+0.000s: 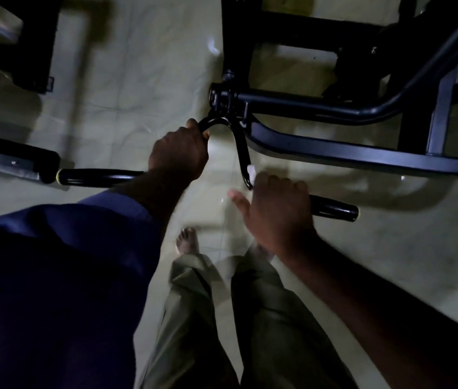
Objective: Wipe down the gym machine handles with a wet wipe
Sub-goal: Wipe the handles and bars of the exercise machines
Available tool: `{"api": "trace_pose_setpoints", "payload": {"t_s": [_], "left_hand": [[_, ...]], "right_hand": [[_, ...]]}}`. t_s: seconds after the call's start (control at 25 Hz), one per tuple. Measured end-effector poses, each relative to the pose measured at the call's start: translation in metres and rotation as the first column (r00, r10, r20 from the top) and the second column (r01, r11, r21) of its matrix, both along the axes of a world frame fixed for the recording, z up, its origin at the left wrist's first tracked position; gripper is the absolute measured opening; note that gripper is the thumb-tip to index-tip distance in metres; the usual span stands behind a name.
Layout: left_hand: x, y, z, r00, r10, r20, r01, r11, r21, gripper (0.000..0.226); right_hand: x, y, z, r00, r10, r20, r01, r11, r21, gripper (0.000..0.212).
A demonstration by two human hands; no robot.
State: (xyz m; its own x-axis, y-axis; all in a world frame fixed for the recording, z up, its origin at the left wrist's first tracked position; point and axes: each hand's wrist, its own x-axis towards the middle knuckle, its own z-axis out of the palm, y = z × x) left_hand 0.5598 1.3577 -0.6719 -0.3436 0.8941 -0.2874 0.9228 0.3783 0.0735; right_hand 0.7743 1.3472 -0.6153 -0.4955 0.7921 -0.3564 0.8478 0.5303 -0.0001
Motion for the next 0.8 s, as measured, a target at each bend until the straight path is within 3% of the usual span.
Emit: {"api": "trace_pose_setpoints", "payload": {"t_s": [0.08, 0.16, 0.2, 0.28, 0.32, 0.36, 0.44, 0.52, 0.6, 0.64, 0.68, 0.72, 0.8], "left_hand": [[0.001, -0.003, -0.002, 0.999, -0.039, -0.014, 0.039, 0.999, 0.006, 0.042], [0.003, -0.001, 0.005, 0.994, -0.102, -0.035, 0.103, 0.993, 0.055, 0.046], [0.004, -0.001, 0.010, 0.989, -0.145, -0.038, 0.148, 0.984, 0.095, 0.049], [0.005, -0.006, 0.019, 0.965, -0.262, 0.000, 0.257, 0.945, 0.204, 0.051], [0.007, -0.010, 0.022, 0.939, -0.342, 0.047, 0.317, 0.908, 0.274, 0.049], [0.012, -0.015, 0.025, 0.897, -0.433, 0.093, 0.377, 0.857, 0.352, 0.045], [0.033, -0.019, 0.024, 0.805, -0.555, 0.211, 0.430, 0.790, 0.436, 0.033], [0.063, -0.005, 0.018, 0.753, -0.496, 0.433, 0.312, 0.848, 0.428, 0.026], [0.092, 0.021, 0.013, 0.726, -0.178, 0.664, -0.030, 0.957, 0.289, 0.025], [0.103, 0.030, 0.010, 0.727, -0.037, 0.686, -0.154, 0.964, 0.215, 0.025], [0.110, 0.037, 0.005, 0.808, -0.021, 0.588, -0.144, 0.962, 0.232, 0.025], [0.114, 0.039, -0.001, 0.880, -0.065, 0.471, -0.072, 0.961, 0.268, 0.027], [0.114, 0.039, -0.007, 0.923, -0.127, 0.363, 0.012, 0.953, 0.304, 0.027]], "right_hand": [[-0.022, 0.023, -0.005, 0.980, -0.194, -0.029, 0.182, 0.953, -0.242, 0.081], [-0.024, 0.045, -0.006, 0.961, -0.274, -0.035, 0.227, 0.855, -0.467, 0.079], [-0.014, 0.049, -0.004, 0.976, -0.209, -0.070, 0.155, 0.878, -0.452, 0.071], [0.022, 0.036, -0.001, 0.983, 0.065, -0.172, -0.096, 0.979, -0.180, 0.042], [0.045, 0.026, 0.000, 0.968, 0.169, -0.187, -0.180, 0.983, -0.046, 0.031], [0.073, 0.019, -0.002, 0.958, 0.208, -0.200, -0.199, 0.978, 0.065, 0.029], [0.123, 0.011, -0.006, 0.953, 0.113, -0.282, -0.065, 0.982, 0.176, 0.036], [0.141, 0.007, -0.005, 0.958, 0.017, -0.287, 0.044, 0.978, 0.206, 0.044], [0.120, -0.005, -0.006, 0.950, 0.035, -0.309, 0.032, 0.978, 0.208, 0.049], [0.103, -0.012, -0.005, 0.939, 0.061, -0.337, 0.005, 0.982, 0.190, 0.053], [0.088, -0.015, -0.006, 0.934, 0.052, -0.354, 0.005, 0.987, 0.158, 0.058], [0.076, -0.015, -0.009, 0.929, 0.004, -0.370, 0.045, 0.991, 0.124, 0.061], [0.065, -0.008, -0.012, 0.931, -0.105, -0.348, 0.155, 0.981, 0.119, 0.048]]}}
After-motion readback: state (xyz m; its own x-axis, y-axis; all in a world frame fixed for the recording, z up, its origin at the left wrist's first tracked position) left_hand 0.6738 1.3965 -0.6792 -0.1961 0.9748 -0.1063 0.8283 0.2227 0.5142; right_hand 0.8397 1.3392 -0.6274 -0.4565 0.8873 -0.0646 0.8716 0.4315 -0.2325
